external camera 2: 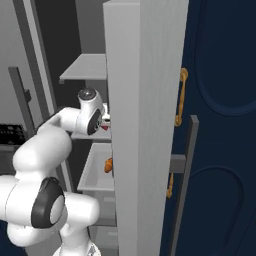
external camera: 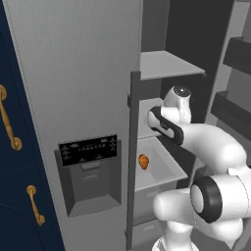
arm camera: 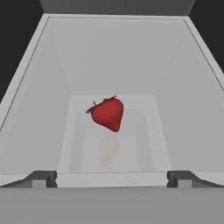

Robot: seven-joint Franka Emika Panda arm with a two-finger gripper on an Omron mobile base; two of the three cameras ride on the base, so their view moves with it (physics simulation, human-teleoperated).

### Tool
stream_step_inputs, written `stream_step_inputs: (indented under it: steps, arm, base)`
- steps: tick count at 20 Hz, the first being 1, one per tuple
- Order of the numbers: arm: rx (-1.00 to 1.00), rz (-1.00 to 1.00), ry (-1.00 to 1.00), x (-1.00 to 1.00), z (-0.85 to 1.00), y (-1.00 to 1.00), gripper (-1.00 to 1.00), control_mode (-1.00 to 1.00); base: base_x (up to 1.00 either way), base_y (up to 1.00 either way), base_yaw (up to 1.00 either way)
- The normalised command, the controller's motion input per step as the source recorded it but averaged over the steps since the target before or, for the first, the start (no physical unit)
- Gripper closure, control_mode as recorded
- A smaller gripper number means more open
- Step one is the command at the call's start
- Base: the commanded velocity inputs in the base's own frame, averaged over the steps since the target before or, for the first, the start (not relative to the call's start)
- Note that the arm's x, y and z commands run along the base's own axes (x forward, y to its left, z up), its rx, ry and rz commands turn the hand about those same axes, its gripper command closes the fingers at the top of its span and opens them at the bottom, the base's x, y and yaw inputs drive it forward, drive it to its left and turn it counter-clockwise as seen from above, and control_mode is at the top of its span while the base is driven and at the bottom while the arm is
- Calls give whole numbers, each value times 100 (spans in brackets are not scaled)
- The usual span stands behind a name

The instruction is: Take the strawberry from the fridge and place it on top of the pancake, located on the dining counter.

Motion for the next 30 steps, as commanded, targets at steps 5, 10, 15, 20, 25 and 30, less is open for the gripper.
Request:
stream_step_inputs:
  steps: [5,10,15,20,25,30]
  arm:
    - [0,0,8,33,-8,3,-100,-100]
    - [1,0,0,35,-1,4,-100,-100]
    - [1,0,0,13,-17,0,-100,-100]
    - [0,0,2,23,-24,0,-100,-100]
    - [7,0,6,11,-2,1,-100,-100]
    - [1,0,4,9,-14,6,-100,-100]
  base:
    - [0,0,0]
    - [0,0,0]
    - [0,0,0]
    - [0,0,0]
    - [0,0,0]
    - [0,0,0]
